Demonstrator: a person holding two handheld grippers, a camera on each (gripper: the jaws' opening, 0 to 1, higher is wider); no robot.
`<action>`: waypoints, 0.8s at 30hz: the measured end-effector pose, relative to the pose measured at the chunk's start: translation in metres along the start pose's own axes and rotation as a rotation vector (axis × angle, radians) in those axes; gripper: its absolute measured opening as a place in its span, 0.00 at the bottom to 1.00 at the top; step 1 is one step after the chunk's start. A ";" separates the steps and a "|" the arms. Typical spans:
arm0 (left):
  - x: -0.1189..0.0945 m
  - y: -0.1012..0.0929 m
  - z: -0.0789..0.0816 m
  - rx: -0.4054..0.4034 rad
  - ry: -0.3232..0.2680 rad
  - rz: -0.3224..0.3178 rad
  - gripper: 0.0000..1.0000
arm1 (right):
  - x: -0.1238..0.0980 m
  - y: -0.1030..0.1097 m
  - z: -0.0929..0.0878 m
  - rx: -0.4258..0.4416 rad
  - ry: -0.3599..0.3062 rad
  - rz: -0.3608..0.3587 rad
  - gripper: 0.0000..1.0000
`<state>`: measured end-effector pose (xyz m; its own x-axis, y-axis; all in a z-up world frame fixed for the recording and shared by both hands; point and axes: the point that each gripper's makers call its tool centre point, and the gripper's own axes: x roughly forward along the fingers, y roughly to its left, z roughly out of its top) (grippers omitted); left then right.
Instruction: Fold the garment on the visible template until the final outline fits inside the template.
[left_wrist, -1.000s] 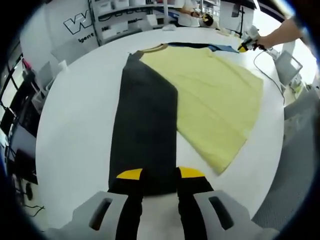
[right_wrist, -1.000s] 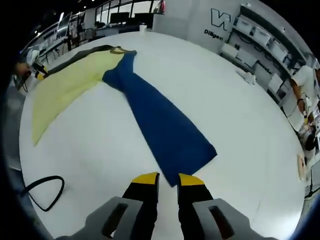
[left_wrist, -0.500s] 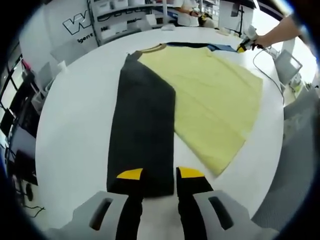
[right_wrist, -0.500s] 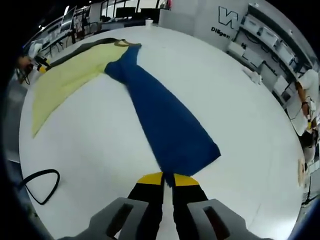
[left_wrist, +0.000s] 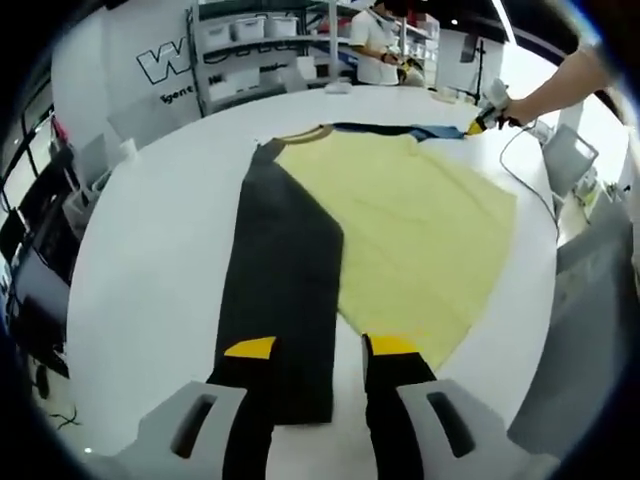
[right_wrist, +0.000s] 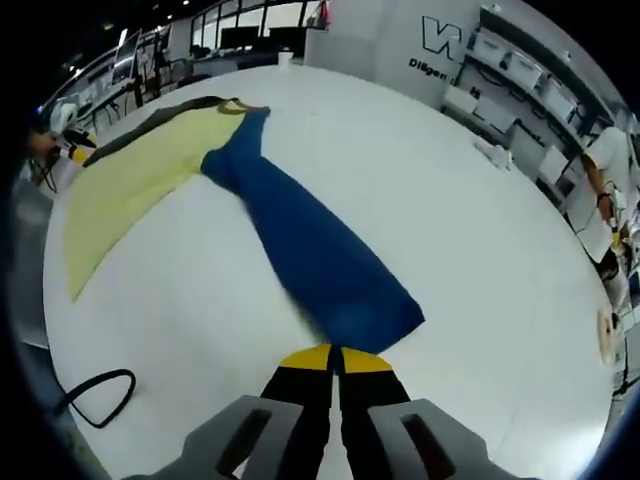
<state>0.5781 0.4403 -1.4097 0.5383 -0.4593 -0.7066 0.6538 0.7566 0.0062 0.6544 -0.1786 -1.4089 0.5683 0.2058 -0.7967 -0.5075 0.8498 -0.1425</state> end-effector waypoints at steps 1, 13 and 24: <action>0.000 -0.002 0.002 -0.002 -0.008 -0.004 0.37 | -0.002 -0.002 0.004 0.012 -0.011 -0.001 0.00; -0.001 -0.013 0.019 0.023 -0.053 -0.029 0.42 | -0.020 -0.027 0.050 0.198 -0.194 -0.005 0.00; 0.002 -0.020 0.030 0.047 -0.069 -0.044 0.43 | -0.036 -0.048 0.073 0.299 -0.244 -0.036 0.00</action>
<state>0.5817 0.4100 -1.3906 0.5429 -0.5234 -0.6567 0.7009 0.7132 0.0110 0.7063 -0.1914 -1.3306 0.7378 0.2519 -0.6263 -0.2935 0.9552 0.0384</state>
